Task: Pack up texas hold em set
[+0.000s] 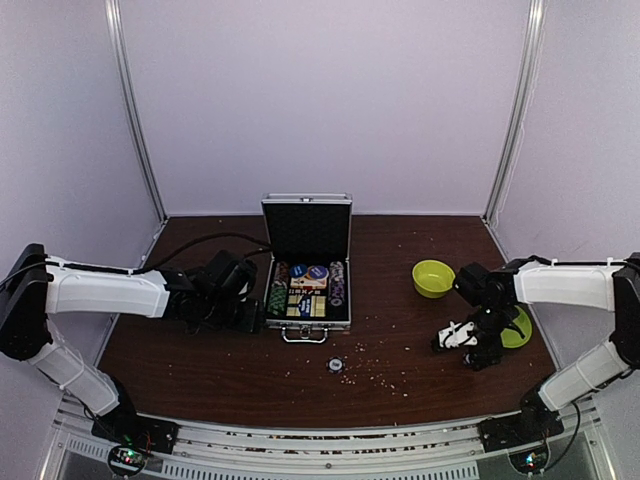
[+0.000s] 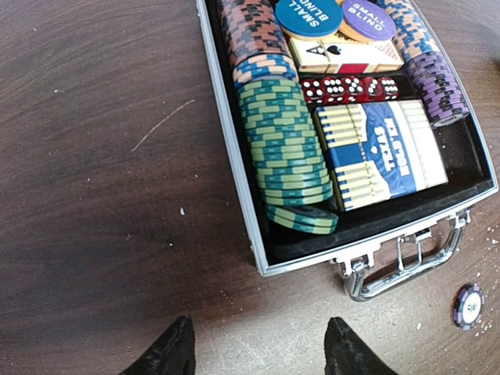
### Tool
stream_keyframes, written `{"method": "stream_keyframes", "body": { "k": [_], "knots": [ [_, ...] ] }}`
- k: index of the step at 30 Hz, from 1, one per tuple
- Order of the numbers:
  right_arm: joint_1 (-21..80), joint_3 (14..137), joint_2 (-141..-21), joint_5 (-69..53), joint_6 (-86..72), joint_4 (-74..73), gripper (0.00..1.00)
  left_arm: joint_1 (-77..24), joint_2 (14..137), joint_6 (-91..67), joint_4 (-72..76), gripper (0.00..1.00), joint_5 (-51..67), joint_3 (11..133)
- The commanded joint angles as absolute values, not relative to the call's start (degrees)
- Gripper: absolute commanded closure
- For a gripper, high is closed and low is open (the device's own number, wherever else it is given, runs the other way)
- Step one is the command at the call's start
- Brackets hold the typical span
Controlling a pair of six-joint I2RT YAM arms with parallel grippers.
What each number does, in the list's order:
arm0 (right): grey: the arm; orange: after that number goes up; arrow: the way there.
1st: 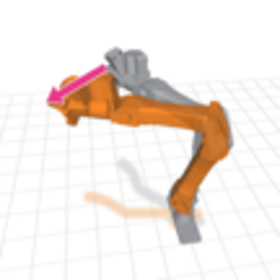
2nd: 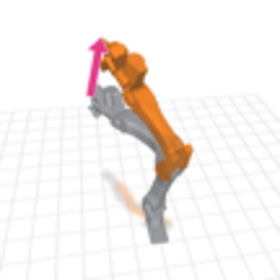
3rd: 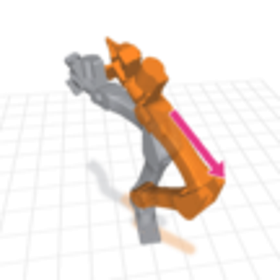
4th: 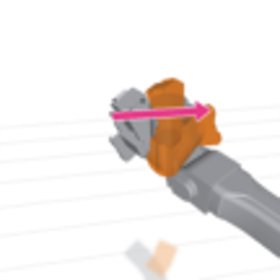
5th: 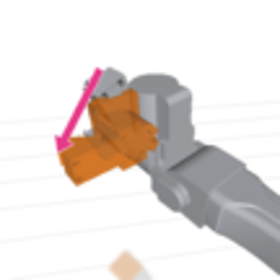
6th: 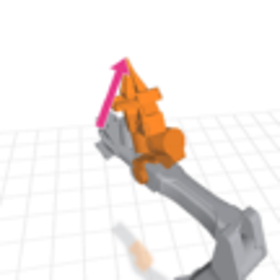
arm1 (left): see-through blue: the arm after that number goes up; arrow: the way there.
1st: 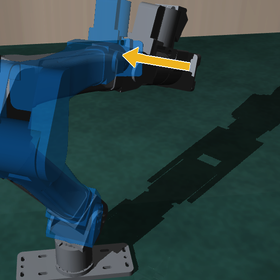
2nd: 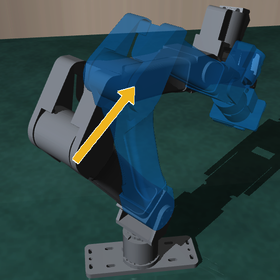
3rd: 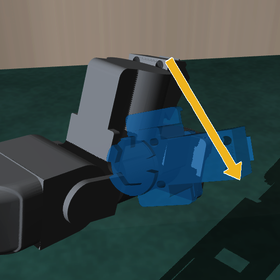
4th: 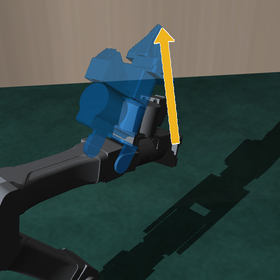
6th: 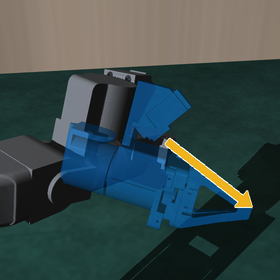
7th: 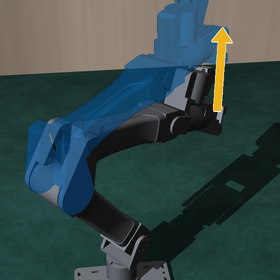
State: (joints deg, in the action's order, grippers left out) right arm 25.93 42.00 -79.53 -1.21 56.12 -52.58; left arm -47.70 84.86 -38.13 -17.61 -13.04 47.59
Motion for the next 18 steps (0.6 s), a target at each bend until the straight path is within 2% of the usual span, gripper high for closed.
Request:
{"method": "stream_keyframes", "body": {
  "k": [1, 6, 13, 18],
  "knots": [
    [25.58, 41.55, -81.16, -0.39, 56.63, -49.1, 0.4, -47.62, 85.51, -37.8, -16.16, 0.42, -13.02, 49.0],
    [25.57, 40.67, -83.08, -0.14, 56.84, -47.85, 0.44, -47.55, 85.76, -37.84, -16.17, 0.42, -13.05, 49.13],
    [25.56, 39.73, -83.19, 0.42, 57.33, -47.4, 0.46, -47.55, 86.41, -37.79, -16.26, 0.42, -13.07, 49.55],
    [25.57, 39.58, -83.59, 0.61, 56.94, -46.93, 0.54, -47.55, 86.75, -37.86, -16.17, 0.42, -12.87, 49.83]
  ]
}}
